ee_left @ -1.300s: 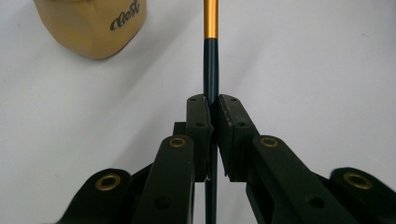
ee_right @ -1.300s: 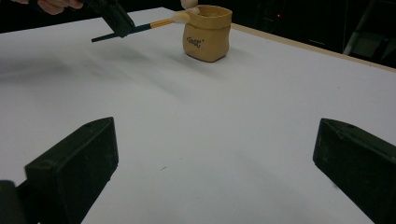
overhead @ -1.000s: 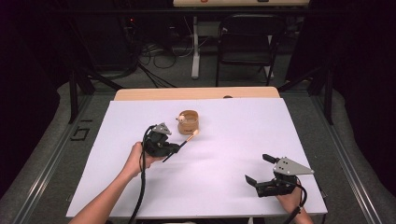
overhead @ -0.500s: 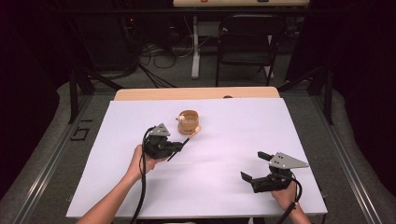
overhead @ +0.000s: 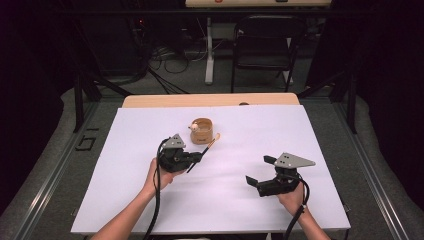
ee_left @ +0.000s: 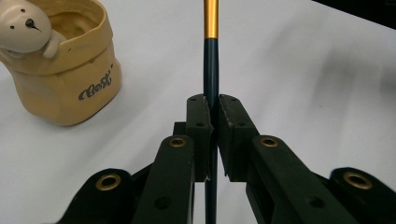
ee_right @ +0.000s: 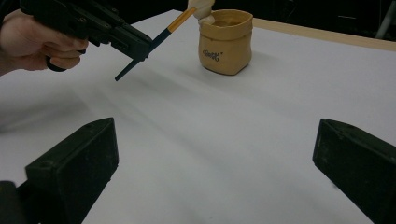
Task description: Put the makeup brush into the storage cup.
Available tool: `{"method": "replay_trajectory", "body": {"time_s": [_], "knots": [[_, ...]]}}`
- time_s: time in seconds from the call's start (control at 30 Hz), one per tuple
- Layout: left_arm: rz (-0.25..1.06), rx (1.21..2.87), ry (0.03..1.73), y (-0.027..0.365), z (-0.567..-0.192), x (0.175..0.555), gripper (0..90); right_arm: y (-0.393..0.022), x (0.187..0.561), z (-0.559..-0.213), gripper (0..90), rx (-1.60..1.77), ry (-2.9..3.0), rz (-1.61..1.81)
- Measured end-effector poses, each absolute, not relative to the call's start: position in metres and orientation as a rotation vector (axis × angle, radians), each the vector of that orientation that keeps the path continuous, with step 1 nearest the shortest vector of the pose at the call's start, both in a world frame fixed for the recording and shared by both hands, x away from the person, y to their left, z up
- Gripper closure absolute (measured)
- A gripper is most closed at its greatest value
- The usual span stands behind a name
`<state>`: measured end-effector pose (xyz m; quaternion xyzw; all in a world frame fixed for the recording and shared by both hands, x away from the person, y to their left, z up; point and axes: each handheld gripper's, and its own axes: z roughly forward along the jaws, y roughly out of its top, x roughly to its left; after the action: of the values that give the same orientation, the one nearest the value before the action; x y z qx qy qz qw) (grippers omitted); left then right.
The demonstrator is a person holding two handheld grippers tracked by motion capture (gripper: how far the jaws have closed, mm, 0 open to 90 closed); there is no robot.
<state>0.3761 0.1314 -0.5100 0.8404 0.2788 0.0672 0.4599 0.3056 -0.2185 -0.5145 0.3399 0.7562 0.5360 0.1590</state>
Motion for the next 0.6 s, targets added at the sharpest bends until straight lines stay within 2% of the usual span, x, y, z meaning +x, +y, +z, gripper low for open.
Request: {"method": "replay_trajectory", "body": {"time_s": [0.17, 0.23, 0.27, 0.3, 0.4, 0.43, 0.47, 0.5, 0.57, 0.6], "knots": [[0.176, 2.045, 0.659, 0.129, -0.508, 0.374, 83.7, -0.209, 0.312, -0.511, 1.8, 0.961, 2.162, 1.538], [0.174, 2.034, 0.652, 0.126, -0.508, 0.374, 83.7, -0.202, 0.317, -0.509, 7.3, 0.96, 2.162, 1.539], [0.167, 2.035, 0.641, 0.124, -0.509, 0.374, 83.7, -0.202, 0.317, -0.509, 7.3, 0.96, 2.162, 1.539], [0.168, 2.031, 0.637, 0.123, -0.509, 0.373, 83.7, -0.197, 0.32, -0.508, 12.0, 0.967, 2.163, 1.546], [0.173, 2.026, 0.625, 0.116, -0.51, 0.373, 83.7, -0.191, 0.323, -0.507, 14.7, 0.959, 2.166, 1.552], [0.166, 2.017, 0.618, 0.115, -0.51, 0.373, 83.6, -0.185, 0.326, -0.506, 20.3, 0.946, 2.177, 1.554], [0.166, 2.013, 0.618, 0.113, -0.511, 0.373, 83.6, -0.185, 0.326, -0.506, 20.3, 0.946, 2.177, 1.554], [0.167, 2.006, 0.607, 0.111, -0.511, 0.372, 83.7, -0.178, 0.331, -0.505, 26.7, 0.95, 2.176, 1.559], [0.169, 2.001, 0.605, 0.109, -0.511, 0.371, 83.7, -0.175, 0.333, -0.504, 29.2, 0.957, 2.183, 1.574], [0.174, 1.994, 0.601, 0.108, -0.512, 0.371, 83.7, -0.168, 0.338, -0.504, 36.4, 0.971, 2.185, 1.598]]}}
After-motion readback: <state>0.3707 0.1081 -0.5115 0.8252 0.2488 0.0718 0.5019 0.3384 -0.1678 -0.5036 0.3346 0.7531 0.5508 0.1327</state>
